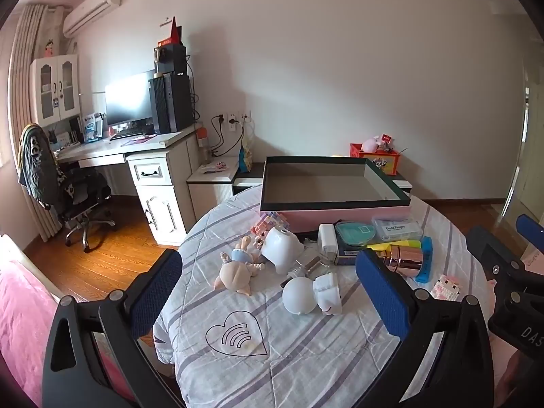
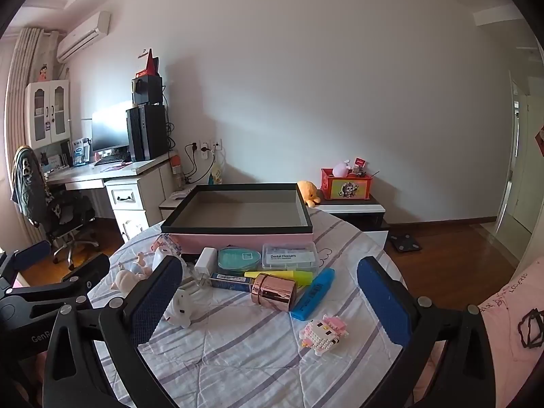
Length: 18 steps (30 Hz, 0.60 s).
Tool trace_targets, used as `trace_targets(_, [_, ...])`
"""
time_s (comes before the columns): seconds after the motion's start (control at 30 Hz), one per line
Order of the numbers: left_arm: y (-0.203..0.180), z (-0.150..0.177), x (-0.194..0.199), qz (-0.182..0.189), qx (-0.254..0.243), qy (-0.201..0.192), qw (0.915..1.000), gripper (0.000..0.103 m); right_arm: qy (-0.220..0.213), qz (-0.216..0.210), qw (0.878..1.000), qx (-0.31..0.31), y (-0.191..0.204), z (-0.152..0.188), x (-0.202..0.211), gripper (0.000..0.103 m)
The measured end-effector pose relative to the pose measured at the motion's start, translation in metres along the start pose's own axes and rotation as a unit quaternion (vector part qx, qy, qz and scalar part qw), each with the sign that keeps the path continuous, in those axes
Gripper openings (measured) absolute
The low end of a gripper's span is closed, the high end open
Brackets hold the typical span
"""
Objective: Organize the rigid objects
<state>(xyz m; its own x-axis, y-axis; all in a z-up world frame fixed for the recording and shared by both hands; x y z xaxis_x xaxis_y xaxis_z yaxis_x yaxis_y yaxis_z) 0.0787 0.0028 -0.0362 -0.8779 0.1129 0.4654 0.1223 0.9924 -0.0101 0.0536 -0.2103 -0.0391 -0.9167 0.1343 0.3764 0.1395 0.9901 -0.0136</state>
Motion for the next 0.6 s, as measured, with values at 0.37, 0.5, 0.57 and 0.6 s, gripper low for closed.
trace_targets(0.37, [0.001,-0.0006,0.0044,0.0,0.001,-0.004,1.0,0.103,0.002,0.001,1.0,0.002,-0.0005,-0.0016,0.0015,0.103])
trace_targets(0.5, [0.0018,0.0,0.0058,0.003,0.0,-0.003,1.0,0.103,0.001,0.001,1.0,0.002,-0.0005,-0.0027,0.0038,0.103])
trace_targets(0.57, [0.002,0.0005,0.0059,0.002,0.0,-0.003,1.0,0.103,0.001,0.0,1.0,0.002,-0.0013,-0.0031,0.0042,0.103])
trace_targets(0.6, [0.002,0.0006,0.0059,0.003,-0.001,-0.003,1.0,0.103,0.0,0.0,1.0,0.002,-0.0016,-0.0033,0.0048,0.103])
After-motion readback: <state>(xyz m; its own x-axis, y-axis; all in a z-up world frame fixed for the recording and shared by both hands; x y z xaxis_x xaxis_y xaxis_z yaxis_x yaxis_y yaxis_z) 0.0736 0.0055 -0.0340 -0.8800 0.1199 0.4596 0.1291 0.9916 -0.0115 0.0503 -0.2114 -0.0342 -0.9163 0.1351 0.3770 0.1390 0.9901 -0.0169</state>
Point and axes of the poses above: each gripper's, at about its wrist camera, not at the fingertips, and x roughly against the way its jaws point, y to its left, z to its underside, the point moved 9 cm from there along -x, roughly the way its jaws point, and after that the axes turned 5 degrees about z, right-handed, at the moved point
